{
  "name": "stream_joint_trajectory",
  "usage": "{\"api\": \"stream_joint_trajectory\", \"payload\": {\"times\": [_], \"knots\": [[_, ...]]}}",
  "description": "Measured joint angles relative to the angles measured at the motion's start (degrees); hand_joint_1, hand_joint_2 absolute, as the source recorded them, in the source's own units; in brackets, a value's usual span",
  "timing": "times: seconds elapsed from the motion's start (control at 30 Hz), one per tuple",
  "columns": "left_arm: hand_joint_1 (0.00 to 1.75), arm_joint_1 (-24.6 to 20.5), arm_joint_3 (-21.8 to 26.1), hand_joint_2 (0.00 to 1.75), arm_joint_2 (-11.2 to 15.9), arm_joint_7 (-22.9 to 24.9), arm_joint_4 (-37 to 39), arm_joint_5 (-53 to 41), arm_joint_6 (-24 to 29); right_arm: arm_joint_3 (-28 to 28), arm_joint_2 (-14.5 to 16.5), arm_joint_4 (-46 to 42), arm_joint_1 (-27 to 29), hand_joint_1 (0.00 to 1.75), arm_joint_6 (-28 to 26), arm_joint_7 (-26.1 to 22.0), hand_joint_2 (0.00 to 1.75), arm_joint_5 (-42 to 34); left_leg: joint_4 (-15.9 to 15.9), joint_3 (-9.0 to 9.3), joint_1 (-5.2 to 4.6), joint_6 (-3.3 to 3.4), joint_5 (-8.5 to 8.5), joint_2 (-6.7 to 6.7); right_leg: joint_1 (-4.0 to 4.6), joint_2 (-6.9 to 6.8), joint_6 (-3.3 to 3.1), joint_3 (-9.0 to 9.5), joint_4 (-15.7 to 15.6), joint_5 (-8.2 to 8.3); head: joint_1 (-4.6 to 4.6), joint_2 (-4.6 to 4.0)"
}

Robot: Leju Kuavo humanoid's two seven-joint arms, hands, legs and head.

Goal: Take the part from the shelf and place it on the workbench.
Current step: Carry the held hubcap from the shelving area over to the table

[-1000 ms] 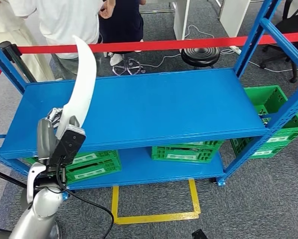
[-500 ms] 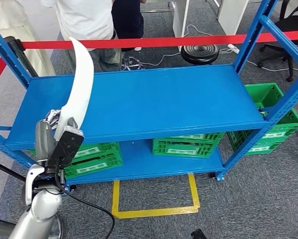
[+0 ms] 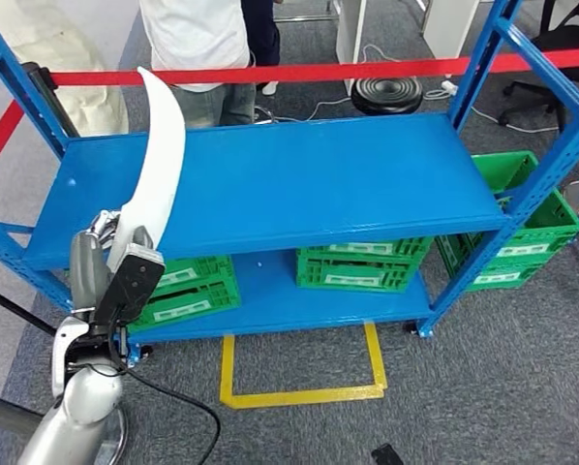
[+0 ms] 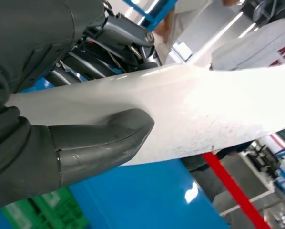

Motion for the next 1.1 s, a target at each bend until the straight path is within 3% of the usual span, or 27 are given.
{"api": "stream_joint_trajectory", "payload": {"times": [0.03, 0.07, 0.1, 0.17, 0.2, 0.23, 0.27, 0.3, 0.37, 0.43, 0.47, 0.53, 0.57, 0.6, 0.67, 0.7, 0.73, 0.77, 0.8, 0.83, 0.87, 0.9, 0.93, 0.97, 1.03, 1.07, 1.1], "knots": [[1.75, 0.04, 0.02, 1.75, 0.02, 0.00, 0.00, 0.00, 0.01, -0.01, -0.01, 0.00, 0.00, 0.00, 0.01, 0.01, 1.75, 0.00, 0.16, -0.29, 0.06, -0.32, -0.33, -0.01, -0.05, -0.08, -0.48, -0.43, -0.03, 0.42, 0.00, 0.00], [1.75, 0.07, 0.04, 1.75, 0.04, 0.00, 0.00, 0.00, 0.01, -0.01, -0.01, -0.01, 0.00, 0.00, 0.01, 0.01, 1.75, 0.00, 1.15, -0.82, 0.09, -0.65, -1.79, -0.03, -0.15, -0.17, -1.03, -0.95, -0.10, 1.03, -0.06, 0.00], [1.75, 0.10, 0.07, 1.75, 0.06, 0.00, 0.00, 0.00, 0.02, -0.01, -0.01, -0.01, -0.02, 0.00, 0.01, 0.00, 1.75, 0.00, 3.28, -1.62, 0.14, -0.93, -4.18, -0.03, -0.27, -0.26, -1.48, -1.65, -0.17, 1.72, -0.11, 0.00], [1.75, 0.11, 0.09, 1.75, 0.06, 0.00, 0.00, 0.00, 0.02, -0.01, -0.01, -0.01, -0.03, 0.00, 0.01, -0.01, 1.75, 0.00, 10.63, -3.65, 0.21, -1.38, -10.07, -0.01, -0.27, -0.34, -1.90, -3.20, -0.09, 3.06, -0.21, 0.00], [1.75, 0.12, 0.09, 1.75, 0.05, 0.00, 0.00, 0.00, 0.02, -0.01, -0.02, -0.01, 0.00, 0.00, 0.01, -0.01, 1.75, 0.00, 14.16, -4.31, 0.24, -1.53, -11.74, -0.01, -0.27, -0.38, -1.90, -4.01, -0.06, 3.65, -0.23, 0.00], [1.75, 0.14, 0.09, 1.75, 0.04, 0.00, 0.00, 0.00, 0.02, -0.01, -0.03, -0.01, 0.03, 0.00, 0.01, 0.00, 1.75, 0.00, 16.40, -4.31, 0.25, -1.60, -12.14, -0.01, -0.27, -0.41, -1.87, -4.81, -0.02, 4.25, -0.22, 0.00], [1.75, 0.15, 0.09, 1.75, 0.04, 0.00, 0.00, 0.00, 0.02, -0.01, -0.04, -0.02, 0.04, 0.00, 0.01, 0.00, 1.75, 0.00, 16.57, -3.35, 0.25, -1.60, -11.28, -0.01, -0.27, -0.44, -1.81, -5.58, 0.01, 4.85, -0.23, 0.00], [1.75, 0.14, 0.10, 1.75, 0.04, 0.00, 0.00, 0.00, 0.02, -0.01, -0.05, -0.02, 0.04, 0.00, 0.01, 0.00, 1.75, 0.00, 14.69, -1.45, 0.26, -1.54, -9.73, -0.01, -0.28, -0.44, -1.72, -6.32, 0.03, 5.45, -0.23, 0.00], [1.75, -0.04, 0.11, 1.75, 0.03, 0.00, 0.00, 0.00, 0.02, -0.01, -0.05, -0.02, 0.01, 0.00, -0.01, -0.01, 1.75, 0.01, 6.74, 4.48, 0.24, -1.26, -7.64, -0.01, -0.20, -0.39, -1.34, -7.49, 0.13, 6.57, -0.27, 0.00], [1.75, -0.31, 0.11, 1.75, -0.01, 0.00, 0.00, 0.00, 0.02, -0.01, -0.05, -0.02, 0.00, 0.00, -0.04, -0.02, 1.75, 0.02, 0.01, 8.83, 0.14, -0.66, -8.11, -0.05, -0.01, -0.34, -0.76, -8.14, 0.18, 7.65, -0.22, 0.00], [1.75, -0.37, 0.11, 1.75, -0.02, 0.00, 0.01, 0.00, 0.02, -0.01, -0.05, -0.02, 0.02, 0.00, -0.07, -0.03, 1.75, 0.02, -1.36, 9.48, 0.03, -0.27, -8.39, -0.07, 0.04, -0.34, -0.43, -8.32, 0.09, 8.21, -0.21, 0.00], [1.75, -0.33, 0.11, 1.75, -0.06, 0.00, 0.02, 0.00, 0.02, -0.01, -0.05, -0.01, 0.15, 0.00, -0.08, -0.03, 1.75, 0.01, -1.52, 8.74, 0.02, 0.65, -7.74, 0.01, -0.08, -0.32, 0.25, -8.62, -0.01, 8.78, -0.21, 0.00], [1.75, -0.32, 0.11, 1.75, -0.10, 0.00, 0.02, 0.00, 0.01, -0.01, -0.05, -0.01, 0.26, 0.00, -0.08, -0.02, 1.75, 0.01, -1.48, 8.20, 0.07, 1.14, -7.18, 0.08, -0.16, -0.31, 0.58, -9.08, 0.69, 7.71, -0.12, 0.00], [1.75, -0.34, 0.12, 1.75, -0.17, 0.00, 0.02, 0.00, 0.01, -0.01, -0.05, 0.00, 0.33, 0.00, -0.07, -0.02, 1.75, 0.01, -1.53, 7.58, 0.17, 1.56, -6.52, 0.16, -0.22, -0.30, 0.89, -9.79, 2.53, 5.51, -0.02, 0.00], [1.75, -0.29, 0.13, 1.75, -0.26, 0.00, 0.02, -0.03, 0.01, -0.01, -0.05, -0.01, 0.30, 0.00, -0.07, -0.02, 1.75, 0.02, -1.47, 5.99, 0.18, 2.02, -5.15, 0.21, -0.28, -0.33, 1.34, -11.76, 9.48, -0.59, 0.15, 0.00], [1.75, -0.17, 0.13, 1.75, -0.27, 0.00, 0.02, -0.08, 0.01, 0.00, -0.05, -0.01, 0.26, 0.00, -0.06, -0.02, 1.75, 0.02, -1.42, 5.05, 0.16, 2.06, -4.41, 0.22, -0.29, -0.33, 1.48, -12.45, 13.44, -2.67, 0.16, 0.00], [1.75, 0.00, 0.13, 1.75, -0.27, 0.00, 0.02, -0.15, 0.02, 0.01, -0.05, -0.01, 0.24, 0.00, -0.07, -0.03, 1.75, 0.02, -1.36, 4.10, 0.13, 2.03, -3.69, 0.23, -0.29, -0.32, 1.55, -12.58, 16.32, -3.28, 0.15, 0.00], [1.75, 0.21, 0.13, 1.75, -0.27, 0.00, 0.02, -0.24, 0.02, 0.01, -0.05, -0.01, 0.24, 0.00, -0.07, -0.03, 1.75, 0.01, -1.30, 3.15, 0.12, 1.95, -2.99, 0.24, -0.29, -0.32, 1.56, -11.93, 17.55, -2.58, 0.14, 0.00], [1.75, 0.42, 0.13, 1.75, -0.27, 0.00, 0.02, -0.32, 0.02, 0.00, -0.05, -0.01, 0.25, 0.00, -0.07, -0.03, 1.75, 0.01, -1.23, 2.26, 0.12, 1.82, -2.34, 0.25, -0.29, -0.33, 1.51, -10.23, 16.64, -0.99, 0.15, 0.00], [1.75, 0.59, 0.13, 1.75, -0.27, 0.00, 0.02, -0.39, 0.02, -0.01, -0.05, -0.01, 0.21, 0.00, -0.08, -0.03, 1.75, 0.00, -1.16, 1.46, 0.12, 1.64, -1.71, 0.24, -0.30, -0.32, 1.40, -7.51, 13.74, 0.49, 0.14, 0.00], [1.75, 0.71, 0.14, 1.75, -0.27, 0.00, 0.00, -0.45, 0.03, -0.01, -0.05, -0.02, 0.11, 0.00, -0.08, -0.03, 1.75, 0.00, -1.07, 0.77, 0.05, 1.38, -1.13, 0.22, -0.27, -0.30, 1.27, -3.98, 9.37, 0.83, 0.16, 0.00], [1.75, 0.79, 0.14, 1.75, -0.26, 0.00, -0.03, -0.50, 0.07, -0.01, -0.05, -0.02, -0.06, 0.00, -0.09, -0.03, 1.75, 0.00, -0.97, 0.26, -0.03, 1.11, -0.57, 0.21, -0.23, -0.25, 1.11, -0.60, 4.63, 0.28, 0.12, 0.00], [1.75, 0.84, 0.14, 1.75, -0.26, 0.00, -0.07, -0.55, 0.11, -0.01, -0.05, -0.02, -0.20, 0.00, -0.10, -0.03, 1.75, 0.00, -0.95, -0.03, -0.09, 0.82, 0.04, 0.22, -0.14, -0.20, 0.95, 1.62, 1.03, -0.57, 0.06, 0.00], [1.75, 0.89, 0.13, 1.75, -0.26, 0.00, -0.10, -0.58, 0.15, 0.00, -0.05, -0.02, -0.31, 0.00, -0.11, -0.03, 1.75, 0.00, -0.99, -0.21, -0.10, 0.51, 0.61, 0.24, 0.00, -0.13, 0.75, 2.69, -1.08, -1.38, 0.02, 0.00], [1.75, 1.10, 0.09, 1.75, -0.26, 0.00, -0.11, -0.61, 0.19, 0.01, -0.05, -0.02, -0.26, 0.00, -0.10, -0.03, 1.75, 0.00, -1.12, -0.46, 0.07, -0.12, 1.27, 0.25, 0.11, -0.19, -0.08, 1.93, -1.51, -0.93, -0.04, 0.00], [1.75, 1.26, 0.07, 1.75, -0.26, 0.00, -0.11, -0.61, 0.19, 0.00, -0.06, -0.02, -0.20, 0.00, -0.09, -0.02, 1.75, 0.00, -0.64, -0.78, 0.16, -0.48, 0.34, 0.25, 0.08, -0.28, -0.65, 1.47, -1.44, -0.42, -0.08, 0.00], [1.75, 1.41, 0.07, 1.75, -0.25, 0.00, -0.11, -0.61, 0.19, -0.01, -0.07, -0.02, -0.16, 0.00, -0.09, -0.01, 1.75, 0.00, 0.85, -1.36, 0.21, -0.82, -1.71, 0.25, 0.00, -0.40, -1.22, 0.95, -1.46, 0.24, -0.16, 0.00]]}}
